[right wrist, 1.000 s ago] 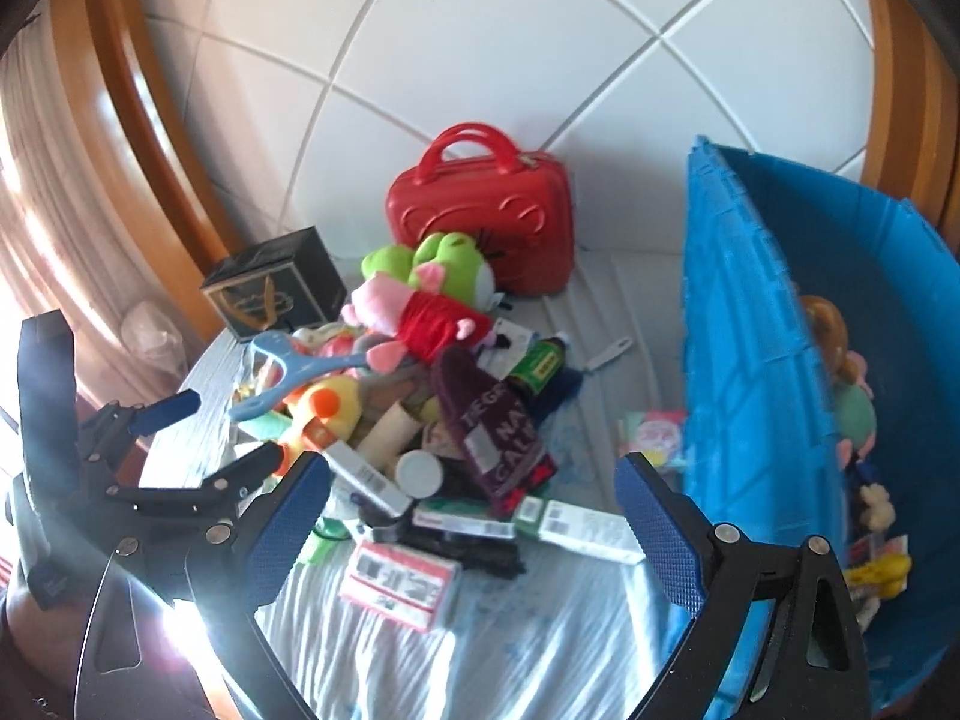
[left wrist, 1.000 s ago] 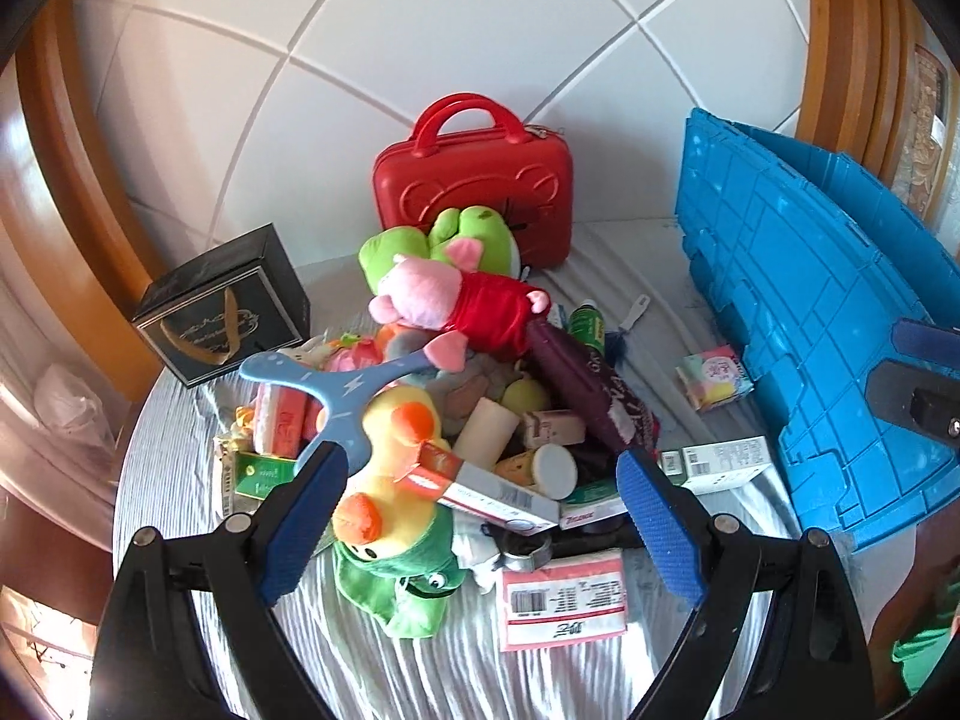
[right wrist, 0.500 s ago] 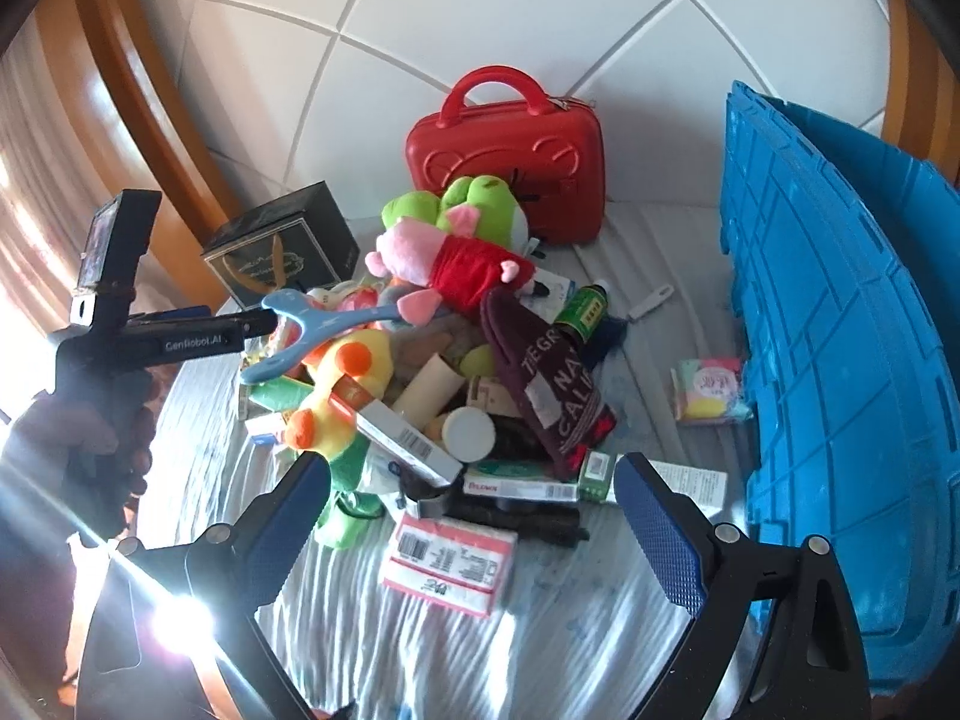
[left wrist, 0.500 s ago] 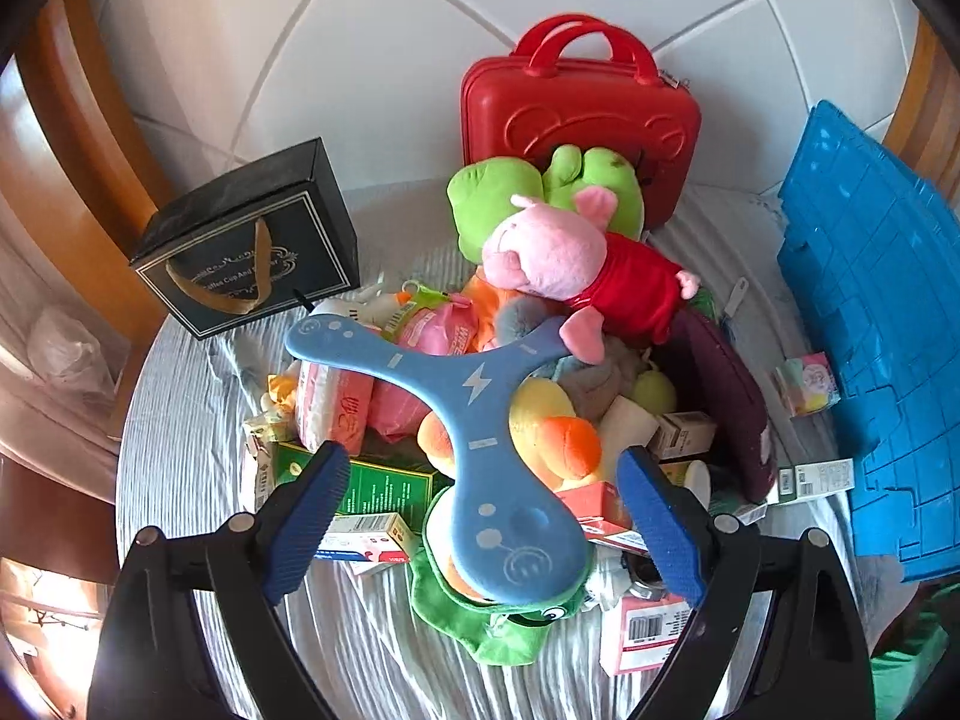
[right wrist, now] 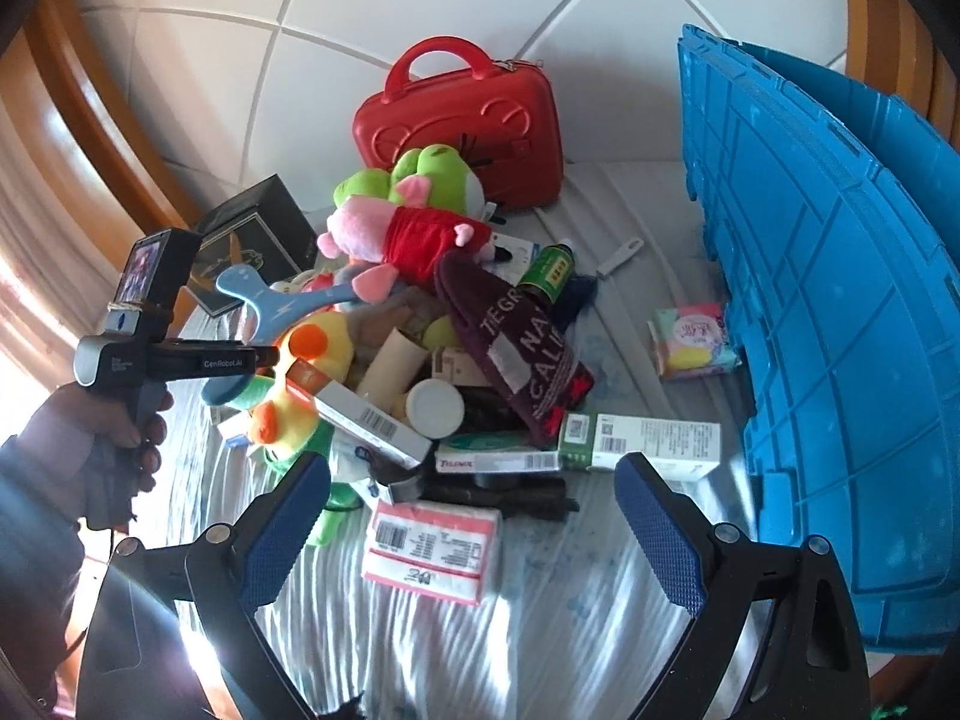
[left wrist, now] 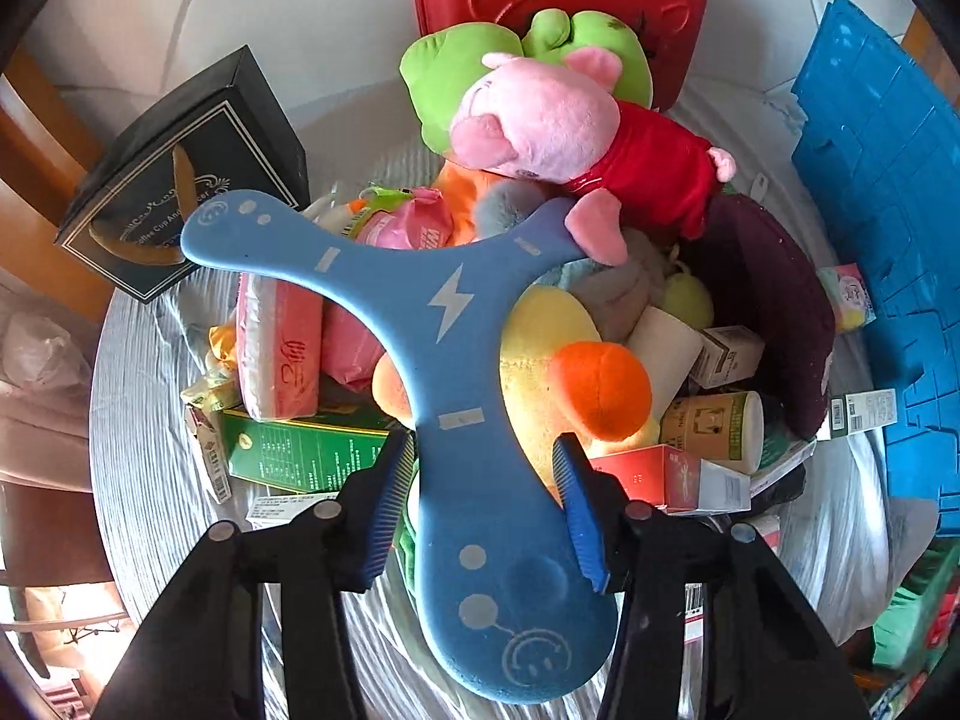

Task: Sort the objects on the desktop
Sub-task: 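Close the left tool on the blue boomerang toy, then grasp the red-and-white medicine box with the right tool while the left tool holds the boomerang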

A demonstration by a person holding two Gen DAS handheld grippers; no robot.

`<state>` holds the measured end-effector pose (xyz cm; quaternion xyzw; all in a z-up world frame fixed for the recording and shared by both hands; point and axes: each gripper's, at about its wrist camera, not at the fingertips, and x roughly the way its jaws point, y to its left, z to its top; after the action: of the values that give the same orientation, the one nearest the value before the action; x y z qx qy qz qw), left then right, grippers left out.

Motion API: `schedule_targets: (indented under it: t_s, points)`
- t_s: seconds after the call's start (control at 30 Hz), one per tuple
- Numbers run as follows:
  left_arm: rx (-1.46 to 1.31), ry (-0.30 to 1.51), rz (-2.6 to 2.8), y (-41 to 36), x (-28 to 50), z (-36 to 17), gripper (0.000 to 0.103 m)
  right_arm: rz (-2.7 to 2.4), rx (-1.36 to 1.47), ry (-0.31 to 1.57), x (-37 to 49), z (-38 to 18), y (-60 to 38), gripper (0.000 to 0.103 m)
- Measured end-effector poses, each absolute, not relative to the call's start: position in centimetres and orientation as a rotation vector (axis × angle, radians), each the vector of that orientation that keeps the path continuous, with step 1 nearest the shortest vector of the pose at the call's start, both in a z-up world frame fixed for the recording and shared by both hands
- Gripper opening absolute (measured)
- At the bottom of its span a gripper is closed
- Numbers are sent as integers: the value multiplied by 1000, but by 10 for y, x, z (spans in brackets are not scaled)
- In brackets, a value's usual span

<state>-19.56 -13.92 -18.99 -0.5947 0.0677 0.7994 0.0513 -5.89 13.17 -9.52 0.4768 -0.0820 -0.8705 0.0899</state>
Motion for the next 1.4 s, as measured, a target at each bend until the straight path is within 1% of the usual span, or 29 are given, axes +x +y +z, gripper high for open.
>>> schedule_targets:
  t_s: [0.2,0.37,0.5,0.53,0.7,0.9,1.07,1.23,1.33,1.4]
  points:
    - [-1849,243,2418,-145,-204,-204,48,-2562,1420,-224,-64,-101,118,97]
    - [-1803,309,2445,-139,-205,-193,48,-2541,1441,-222,-66,-107,113,97]
    - [-1841,378,2407,-135,-209,-198,48,-2528,1455,-224,-69,-112,110,97]
    - [-1845,378,2406,-135,-208,-198,44,-2526,1453,-220,-69,-112,109,97]
    - [-1828,300,2439,-146,-203,-193,36,-2510,1417,-169,-76,-114,99,97]
    - [-1792,204,2483,-165,-194,-186,35,-2426,1374,18,-94,-139,65,97]
    - [-1760,153,2519,-178,-184,-178,35,-2322,1395,172,-114,-179,24,97]
    - [-1759,129,2520,-185,-179,-180,35,-2262,1438,265,-133,-212,-6,96]
    - [-1765,126,2515,-187,-178,-184,35,-2266,1448,292,-142,-221,-17,95]
    - [-1766,127,2512,-186,-177,-186,35,-2276,1451,315,-147,-225,-22,89]
